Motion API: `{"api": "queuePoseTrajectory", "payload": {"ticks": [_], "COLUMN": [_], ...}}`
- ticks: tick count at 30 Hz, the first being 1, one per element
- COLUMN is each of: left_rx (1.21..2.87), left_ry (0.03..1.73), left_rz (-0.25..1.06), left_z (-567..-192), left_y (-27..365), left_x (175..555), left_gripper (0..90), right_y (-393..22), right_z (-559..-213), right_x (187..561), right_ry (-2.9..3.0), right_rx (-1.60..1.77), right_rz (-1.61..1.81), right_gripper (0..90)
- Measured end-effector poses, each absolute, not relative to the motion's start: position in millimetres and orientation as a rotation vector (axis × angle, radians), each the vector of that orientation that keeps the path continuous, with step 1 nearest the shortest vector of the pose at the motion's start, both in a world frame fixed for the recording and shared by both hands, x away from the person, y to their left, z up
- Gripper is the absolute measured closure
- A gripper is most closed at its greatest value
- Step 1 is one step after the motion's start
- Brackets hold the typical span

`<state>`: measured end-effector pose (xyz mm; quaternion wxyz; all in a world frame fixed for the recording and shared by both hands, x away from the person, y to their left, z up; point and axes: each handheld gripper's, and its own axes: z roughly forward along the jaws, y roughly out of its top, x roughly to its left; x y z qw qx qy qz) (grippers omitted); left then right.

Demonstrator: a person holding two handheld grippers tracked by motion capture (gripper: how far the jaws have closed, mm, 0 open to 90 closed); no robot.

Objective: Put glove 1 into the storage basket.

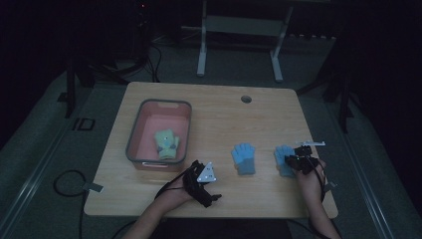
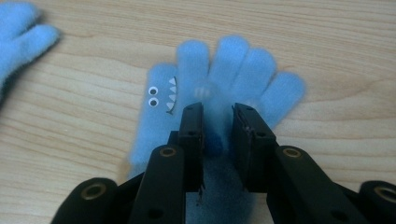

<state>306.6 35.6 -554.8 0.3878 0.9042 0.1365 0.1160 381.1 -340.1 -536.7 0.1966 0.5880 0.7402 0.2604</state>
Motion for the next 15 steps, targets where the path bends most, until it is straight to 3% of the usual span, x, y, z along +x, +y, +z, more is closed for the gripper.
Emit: {"api": "queuePoseTrajectory", "payload": {"ticks": [7,15], "left_rx": [2.304,2.307], "left_ry": [0.347,0.343], "left_rz": [0.298,0.3], "left_z": [-555,-555], "left_y": [35,35], "left_x": [307,306], "left_gripper": [1.9,2.0], "right_y": [-349,-358], "right_z": [-527,-512], "right_x": [380,374], "right_ry": [2.14,2.316], "right_rx": [1.525,1.254], "right_rz": [0.751,0.804], "right_gripper": [64.7,62.4]}}
